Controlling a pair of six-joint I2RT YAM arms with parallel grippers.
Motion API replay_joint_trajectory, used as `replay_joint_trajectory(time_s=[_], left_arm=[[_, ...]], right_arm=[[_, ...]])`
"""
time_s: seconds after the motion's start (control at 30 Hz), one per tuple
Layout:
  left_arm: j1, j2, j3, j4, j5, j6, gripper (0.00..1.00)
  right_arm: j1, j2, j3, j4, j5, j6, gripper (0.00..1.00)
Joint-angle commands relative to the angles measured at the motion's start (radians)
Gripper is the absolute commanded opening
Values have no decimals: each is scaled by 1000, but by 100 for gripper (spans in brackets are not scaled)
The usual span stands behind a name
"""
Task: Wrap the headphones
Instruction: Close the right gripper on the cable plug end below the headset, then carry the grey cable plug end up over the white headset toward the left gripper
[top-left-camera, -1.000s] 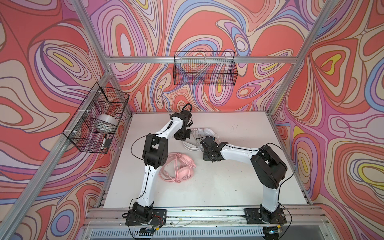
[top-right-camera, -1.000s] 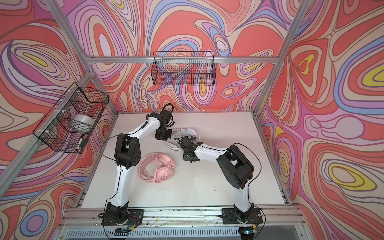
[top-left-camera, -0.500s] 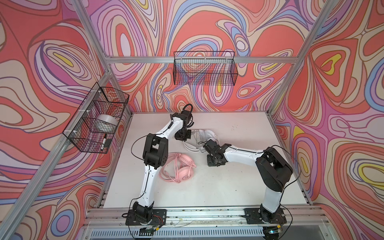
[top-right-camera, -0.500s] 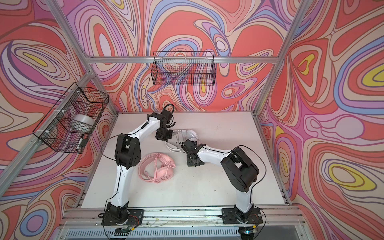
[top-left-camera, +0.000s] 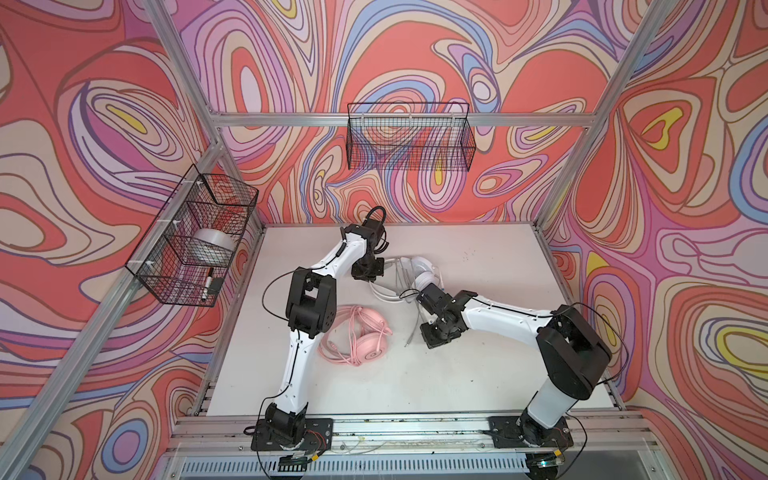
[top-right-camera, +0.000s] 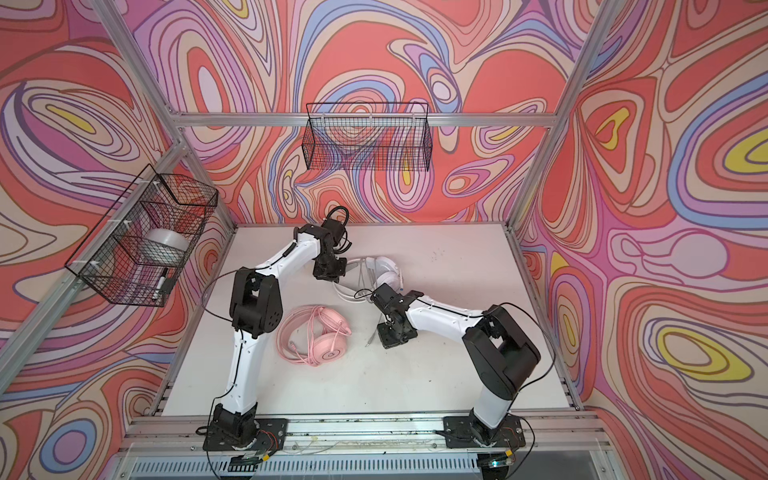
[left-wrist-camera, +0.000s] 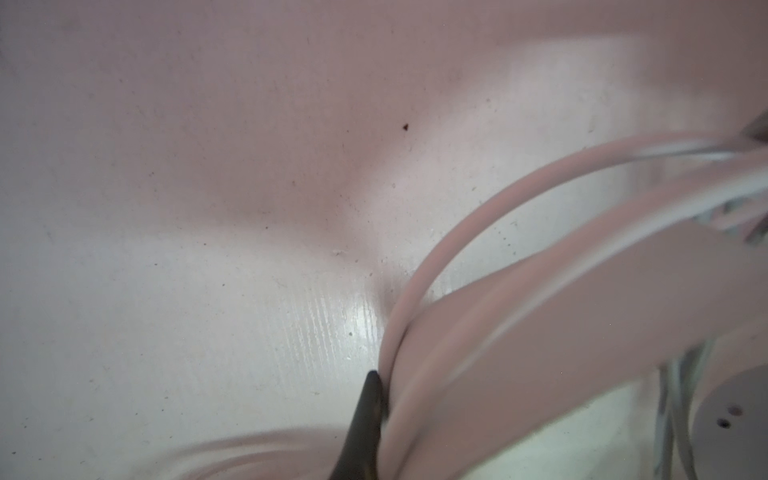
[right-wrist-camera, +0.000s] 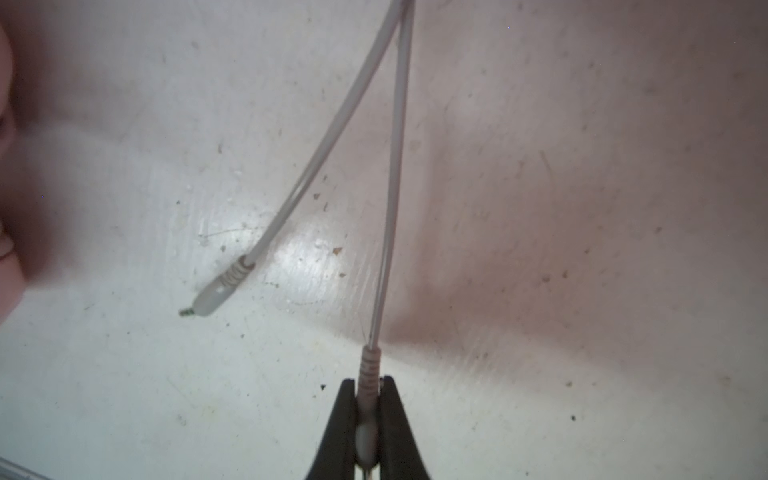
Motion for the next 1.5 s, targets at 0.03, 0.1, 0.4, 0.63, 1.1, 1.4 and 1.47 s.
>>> replay_joint_trajectory(time_s=[0.03, 0.1, 0.4, 0.63, 1.1, 1.4, 1.47], left_arm=[[8, 16, 48, 23, 41, -65, 0], [8, 19, 48, 24, 51, -71, 0], [11, 38, 40, 20, 26, -90, 0], [9, 60, 41, 18, 15, -105, 0], [-15, 65, 26, 18, -27, -72, 0], [-41, 79, 36, 32, -12, -53, 0], [-51, 80, 44, 32, -7, -41, 0]], right_arm=[[16, -39, -24, -72, -77, -85, 0], [16, -48, -31, -77, -72, -92, 0], [30, -101, -59, -78, -218, -158, 0], [54, -127, 1, -129, -315, -221, 0], [-22, -165, 167, -112, -365, -240, 0], [-144, -177, 232, -50, -463, -241, 0], [-166, -157, 248, -34, -471, -231, 0]])
